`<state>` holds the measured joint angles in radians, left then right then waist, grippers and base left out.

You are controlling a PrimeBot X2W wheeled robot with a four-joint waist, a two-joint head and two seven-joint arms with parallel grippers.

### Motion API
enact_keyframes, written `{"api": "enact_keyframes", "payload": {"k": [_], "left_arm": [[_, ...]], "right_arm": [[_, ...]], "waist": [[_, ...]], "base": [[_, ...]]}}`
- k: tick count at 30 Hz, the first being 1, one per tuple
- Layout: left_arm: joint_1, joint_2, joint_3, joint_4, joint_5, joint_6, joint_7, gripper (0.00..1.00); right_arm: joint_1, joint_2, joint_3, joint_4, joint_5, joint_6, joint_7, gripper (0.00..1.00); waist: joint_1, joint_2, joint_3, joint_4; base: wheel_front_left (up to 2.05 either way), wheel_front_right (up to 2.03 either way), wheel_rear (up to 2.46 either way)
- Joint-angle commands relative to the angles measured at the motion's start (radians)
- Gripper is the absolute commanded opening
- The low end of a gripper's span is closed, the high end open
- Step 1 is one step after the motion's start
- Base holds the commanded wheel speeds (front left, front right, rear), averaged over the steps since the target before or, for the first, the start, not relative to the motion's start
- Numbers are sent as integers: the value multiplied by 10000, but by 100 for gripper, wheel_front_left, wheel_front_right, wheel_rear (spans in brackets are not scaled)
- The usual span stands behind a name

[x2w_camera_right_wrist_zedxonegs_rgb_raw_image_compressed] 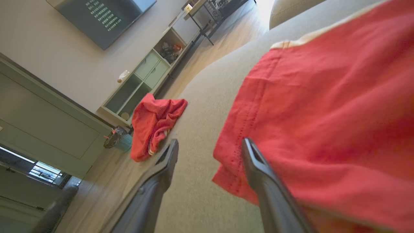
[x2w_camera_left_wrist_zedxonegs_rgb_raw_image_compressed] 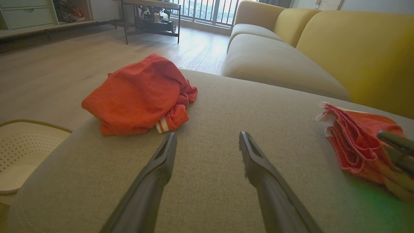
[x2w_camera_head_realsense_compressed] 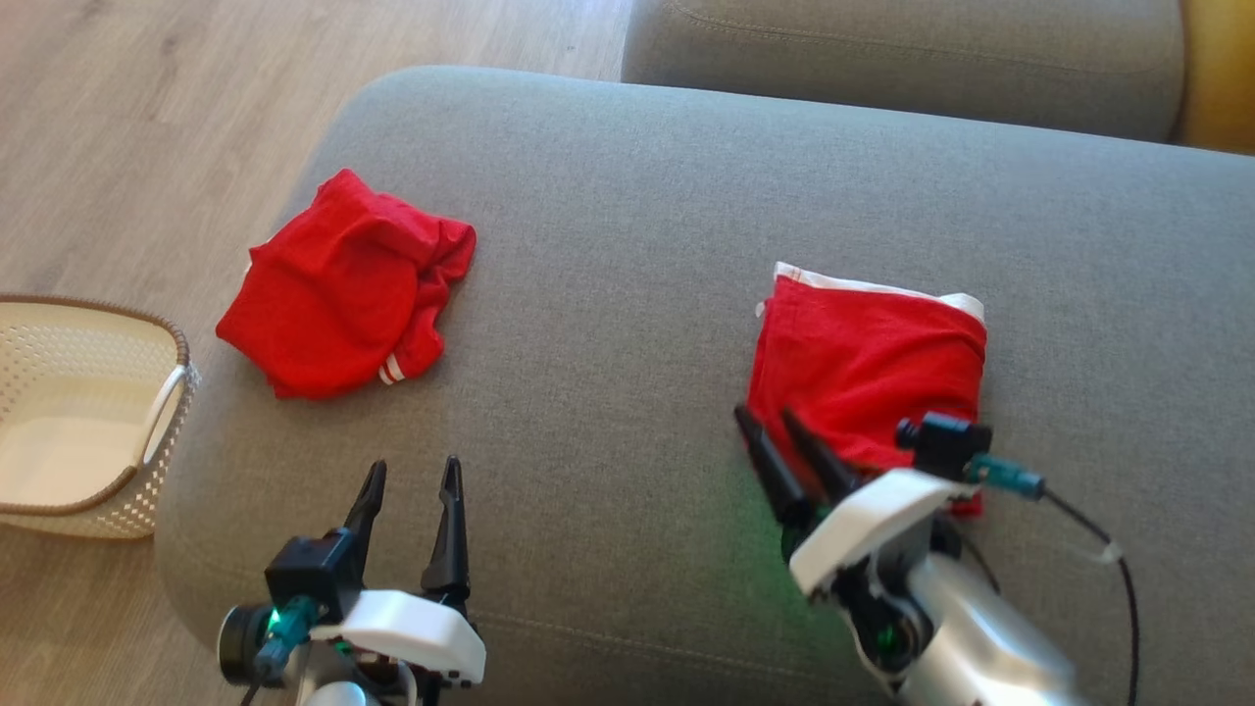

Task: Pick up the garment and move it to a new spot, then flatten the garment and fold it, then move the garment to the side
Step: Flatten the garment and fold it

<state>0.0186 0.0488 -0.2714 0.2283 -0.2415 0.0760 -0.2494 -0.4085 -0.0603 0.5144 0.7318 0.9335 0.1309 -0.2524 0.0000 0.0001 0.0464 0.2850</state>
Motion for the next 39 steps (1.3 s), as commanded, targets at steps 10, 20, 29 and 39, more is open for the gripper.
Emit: {"api": "enact_keyframes", "payload": {"k": [10,20,29,39], "left_arm": [[-311,14,376,-242,31,40,-124,100],[-174,14,635,-649,42,93,-124,100],[-246,14,730,-941,40,244,-124,100],[217,14,720,-958,102,304,-124,100]], "right_arm": [[-108,101,1037,631,704,-2,-93,100],[-257,101,-437,1,-800,-2,-93,100],[850,-387,-3741,-2567,-7176,-2,-93,100],[3272,92,-5680,-5576,-8897,-2,-93,100]], "waist": [[0,-1,-137,-184],[0,-1,-816,-1156],[0,-1,-900,-2011],[0,-1,-755,-2371]], "base": [[0,0,0],[0,0,0],[0,0,0],[0,0,0]]}}
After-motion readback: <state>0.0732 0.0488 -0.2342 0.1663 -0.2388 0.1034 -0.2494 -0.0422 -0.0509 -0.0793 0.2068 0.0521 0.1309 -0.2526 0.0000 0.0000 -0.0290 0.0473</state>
